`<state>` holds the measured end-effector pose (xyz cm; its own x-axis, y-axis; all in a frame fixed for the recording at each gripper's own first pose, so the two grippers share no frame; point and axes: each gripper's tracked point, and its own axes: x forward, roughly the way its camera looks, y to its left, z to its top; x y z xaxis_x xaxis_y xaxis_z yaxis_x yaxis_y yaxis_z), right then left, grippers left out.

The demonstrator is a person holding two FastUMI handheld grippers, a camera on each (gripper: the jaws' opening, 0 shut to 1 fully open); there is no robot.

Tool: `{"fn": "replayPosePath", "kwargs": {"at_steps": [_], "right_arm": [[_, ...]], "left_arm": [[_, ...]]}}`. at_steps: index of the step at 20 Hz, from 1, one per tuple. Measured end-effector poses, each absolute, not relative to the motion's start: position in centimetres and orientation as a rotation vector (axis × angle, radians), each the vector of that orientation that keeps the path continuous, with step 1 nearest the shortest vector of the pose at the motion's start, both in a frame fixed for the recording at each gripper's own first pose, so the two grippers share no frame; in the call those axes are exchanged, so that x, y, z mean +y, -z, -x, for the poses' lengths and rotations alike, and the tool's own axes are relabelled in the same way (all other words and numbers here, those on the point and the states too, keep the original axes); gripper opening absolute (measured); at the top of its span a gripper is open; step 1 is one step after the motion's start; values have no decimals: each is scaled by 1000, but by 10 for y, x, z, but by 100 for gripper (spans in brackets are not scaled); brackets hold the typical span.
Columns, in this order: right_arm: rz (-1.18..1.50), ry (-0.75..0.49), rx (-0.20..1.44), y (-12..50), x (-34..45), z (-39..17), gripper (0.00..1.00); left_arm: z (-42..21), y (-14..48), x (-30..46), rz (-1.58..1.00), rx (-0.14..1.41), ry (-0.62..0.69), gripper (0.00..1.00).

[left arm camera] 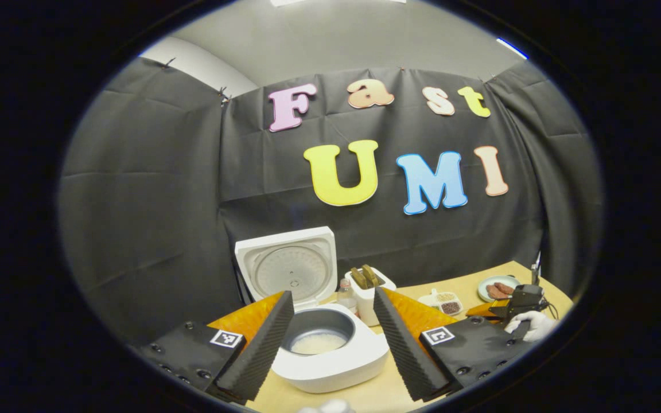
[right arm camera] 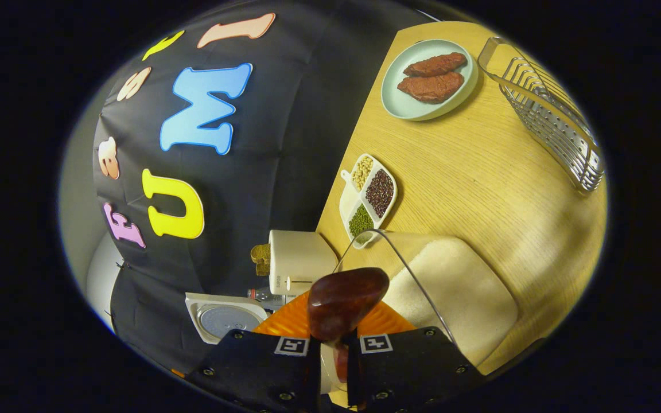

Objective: Close the left gripper, press the button to open the rice cooker; take a wooden spoon from the chopstick holder with the right hand, scoop a spoonful of rice and pour it into the rice cooker, then put the wooden spoon back into the chopstick holder.

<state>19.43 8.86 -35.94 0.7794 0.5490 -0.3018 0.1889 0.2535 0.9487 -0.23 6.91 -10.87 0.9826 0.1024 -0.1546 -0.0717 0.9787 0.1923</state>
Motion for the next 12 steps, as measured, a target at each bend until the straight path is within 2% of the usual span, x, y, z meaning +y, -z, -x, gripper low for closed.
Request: {"fn": "replayPosePath", "kwargs": {"at_steps": [2, 4, 12], "right_arm": [[-1337, -273, 677, 358, 88, -196, 18], [-1351, -275, 665, 353, 86, -198, 18], [-1367, -282, 612, 313, 85, -205, 18]], "left_arm": [[1, 108, 68, -187, 165, -87, 95], [1, 107, 68, -187, 162, -86, 99], [-3, 108, 73, -167, 153, -84, 97]]}}
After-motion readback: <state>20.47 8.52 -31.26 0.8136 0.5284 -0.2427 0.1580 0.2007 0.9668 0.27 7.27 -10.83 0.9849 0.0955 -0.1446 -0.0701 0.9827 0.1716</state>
